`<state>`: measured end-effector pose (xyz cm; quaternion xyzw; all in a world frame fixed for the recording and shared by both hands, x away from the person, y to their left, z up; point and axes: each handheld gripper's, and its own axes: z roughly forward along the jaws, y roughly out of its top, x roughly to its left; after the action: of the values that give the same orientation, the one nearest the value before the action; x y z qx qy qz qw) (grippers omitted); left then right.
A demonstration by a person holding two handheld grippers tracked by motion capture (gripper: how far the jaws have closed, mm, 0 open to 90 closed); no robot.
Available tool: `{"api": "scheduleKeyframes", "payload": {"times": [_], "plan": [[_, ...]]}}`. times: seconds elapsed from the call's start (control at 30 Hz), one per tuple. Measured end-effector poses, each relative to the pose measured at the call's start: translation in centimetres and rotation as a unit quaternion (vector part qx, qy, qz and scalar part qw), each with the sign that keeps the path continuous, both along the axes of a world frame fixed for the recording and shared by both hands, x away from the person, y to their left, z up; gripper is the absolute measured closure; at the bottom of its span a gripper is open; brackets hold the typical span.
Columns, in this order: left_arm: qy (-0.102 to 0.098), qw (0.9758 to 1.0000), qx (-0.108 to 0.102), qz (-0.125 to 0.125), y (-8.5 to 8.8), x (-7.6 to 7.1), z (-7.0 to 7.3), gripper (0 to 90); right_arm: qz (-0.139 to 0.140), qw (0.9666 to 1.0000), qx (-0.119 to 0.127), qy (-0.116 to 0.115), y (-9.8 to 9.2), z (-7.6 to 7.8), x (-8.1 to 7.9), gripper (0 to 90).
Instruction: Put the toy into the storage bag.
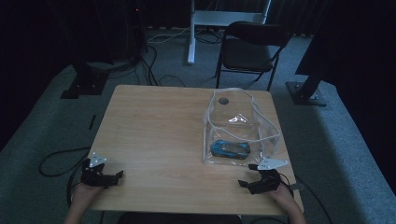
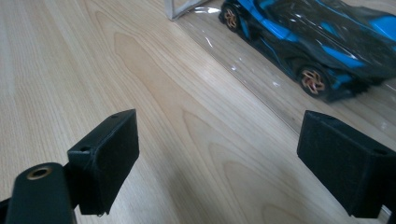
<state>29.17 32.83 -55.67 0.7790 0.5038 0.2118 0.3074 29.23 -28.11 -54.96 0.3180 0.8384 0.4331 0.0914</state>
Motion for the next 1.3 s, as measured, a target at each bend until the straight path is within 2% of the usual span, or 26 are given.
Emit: {"api": "scheduleKeyframes", "payload": {"times": [0.4, 0.5, 0.63, 0.73, 0.8, 0.87, 0.97, 1.03, 1.07, 1.17, 1.23, 1.27, 1.3], "plan": [[0.000, 1.0000, 0.000, -0.001, 0.0, 0.0, 0.0, 0.3, -0.039, 0.9992, 0.012, -0.005, -1.8, 0.0, -1.2, 11.6], [0.000, 1.0000, 0.000, -0.001, 0.0, 0.0, 0.0, 0.3, -0.057, 0.9983, 0.011, -0.006, -2.4, -0.1, -1.6, 11.5], [0.000, 1.0000, 0.000, -0.001, 0.0, 0.0, 0.0, 0.3, -0.072, 0.9971, 0.025, -0.003, -3.3, -0.2, -1.9, 11.2], [0.001, 1.0000, 0.001, -0.002, 0.0, 0.0, 0.0, 0.3, -0.089, 0.9958, 0.021, 0.001, -3.8, -0.4, -2.2, 11.1], [0.001, 1.0000, 0.001, -0.002, 0.0, 0.0, 0.0, 0.3, -0.112, 0.9936, 0.012, 0.000, -4.3, -0.5, -2.4, 11.1], [0.001, 1.0000, 0.002, -0.002, 0.0, 0.0, 0.0, 0.3, -0.153, 0.9881, 0.013, -0.001, -4.7, -0.6, -2.5, 11.1], [0.001, 1.0000, 0.001, -0.002, 0.0, 0.0, 0.0, 0.3, -0.194, 0.9808, 0.017, -0.007, -5.0, -0.6, -2.5, 11.1], [0.001, 1.0000, 0.001, -0.002, 0.0, 0.0, 0.0, 0.3, -0.200, 0.9795, 0.017, -0.008, -5.1, -0.7, -2.4, 11.1], [0.001, 1.0000, 0.001, -0.002, 0.0, 0.0, 0.0, 0.3, -0.214, 0.9766, 0.011, -0.009, -4.9, -0.7, -2.3, 11.1], [0.001, 1.0000, 0.002, -0.002, 0.0, 0.0, 0.0, 0.3, -0.224, 0.9746, 0.000, -0.005, -4.6, -0.7, -2.0, 11.1], [0.001, 1.0000, 0.001, -0.002, 0.0, 0.0, 0.0, 0.3, -0.224, 0.9745, -0.002, -0.004, -4.5, -0.7, -2.0, 10.8], [0.001, 1.0000, 0.001, -0.002, 0.0, 0.0, 0.0, 0.3, -0.238, 0.9711, -0.004, -0.003, -4.3, -0.7, -1.8, 10.9], [0.001, 1.0000, 0.001, -0.002, 0.0, 0.0, 0.0, 0.3, -0.236, 0.9718, 0.000, 0.002, -4.3, -0.7, -1.7, 10.8]]}}
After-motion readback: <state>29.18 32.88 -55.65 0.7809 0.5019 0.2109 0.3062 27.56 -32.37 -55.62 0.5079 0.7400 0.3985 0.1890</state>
